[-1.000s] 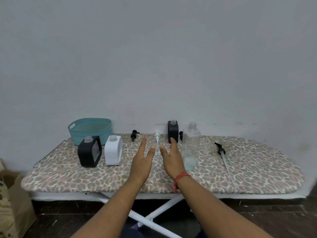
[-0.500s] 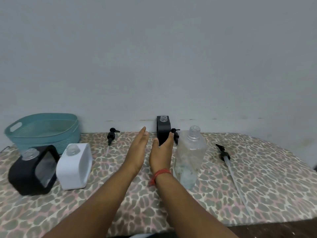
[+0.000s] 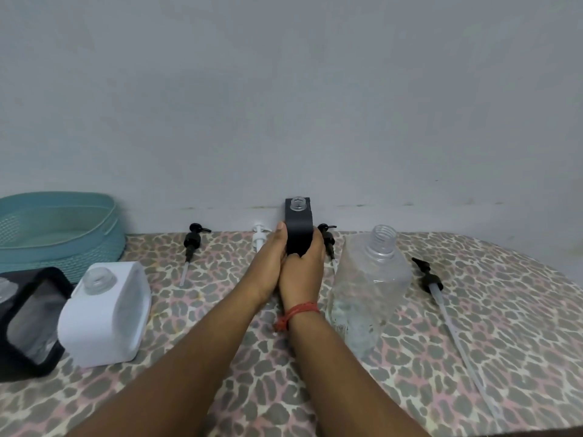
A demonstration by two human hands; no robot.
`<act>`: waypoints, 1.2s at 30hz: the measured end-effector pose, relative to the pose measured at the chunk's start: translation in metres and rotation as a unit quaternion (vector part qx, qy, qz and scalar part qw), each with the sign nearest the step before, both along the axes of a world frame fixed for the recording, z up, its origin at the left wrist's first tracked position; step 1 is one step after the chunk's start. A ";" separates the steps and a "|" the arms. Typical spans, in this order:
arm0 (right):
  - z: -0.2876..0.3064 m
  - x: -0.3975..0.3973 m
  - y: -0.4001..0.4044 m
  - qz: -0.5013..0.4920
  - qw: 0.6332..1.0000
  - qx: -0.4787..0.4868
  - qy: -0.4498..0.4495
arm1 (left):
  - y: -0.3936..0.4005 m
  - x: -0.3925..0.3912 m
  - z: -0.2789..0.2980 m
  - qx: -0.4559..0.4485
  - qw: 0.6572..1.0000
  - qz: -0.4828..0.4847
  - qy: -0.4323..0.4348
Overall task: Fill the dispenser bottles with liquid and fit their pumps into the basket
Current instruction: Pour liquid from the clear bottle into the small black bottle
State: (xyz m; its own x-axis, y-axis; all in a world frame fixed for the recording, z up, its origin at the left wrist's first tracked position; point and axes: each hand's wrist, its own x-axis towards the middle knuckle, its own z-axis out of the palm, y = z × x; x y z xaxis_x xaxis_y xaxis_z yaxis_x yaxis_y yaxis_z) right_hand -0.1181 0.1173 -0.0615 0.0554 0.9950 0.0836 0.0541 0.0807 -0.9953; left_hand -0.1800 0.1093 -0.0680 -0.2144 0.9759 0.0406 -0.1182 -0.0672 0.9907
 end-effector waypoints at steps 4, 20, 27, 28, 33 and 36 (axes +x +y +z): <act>0.008 0.005 -0.015 0.032 0.999 0.013 -0.007 | -0.015 0.000 0.012 0.014 1.000 0.011 0.003; 0.025 0.066 -0.161 0.181 0.983 0.006 -0.001 | -0.173 0.042 0.021 0.010 0.992 0.124 0.033; 0.015 0.086 -0.185 0.197 0.980 -0.017 -0.027 | -0.203 0.060 0.014 -0.009 0.993 0.116 0.028; 0.013 0.088 -0.186 0.201 0.979 -0.018 -0.031 | -0.205 0.061 0.013 -0.012 0.993 0.115 0.026; 0.011 0.094 -0.183 0.218 0.975 -0.008 -0.051 | -0.210 0.065 0.017 -0.030 0.991 0.119 0.052; 0.013 0.103 -0.180 0.202 0.978 -0.007 -0.049 | -0.215 0.069 0.024 -0.020 0.983 0.159 0.088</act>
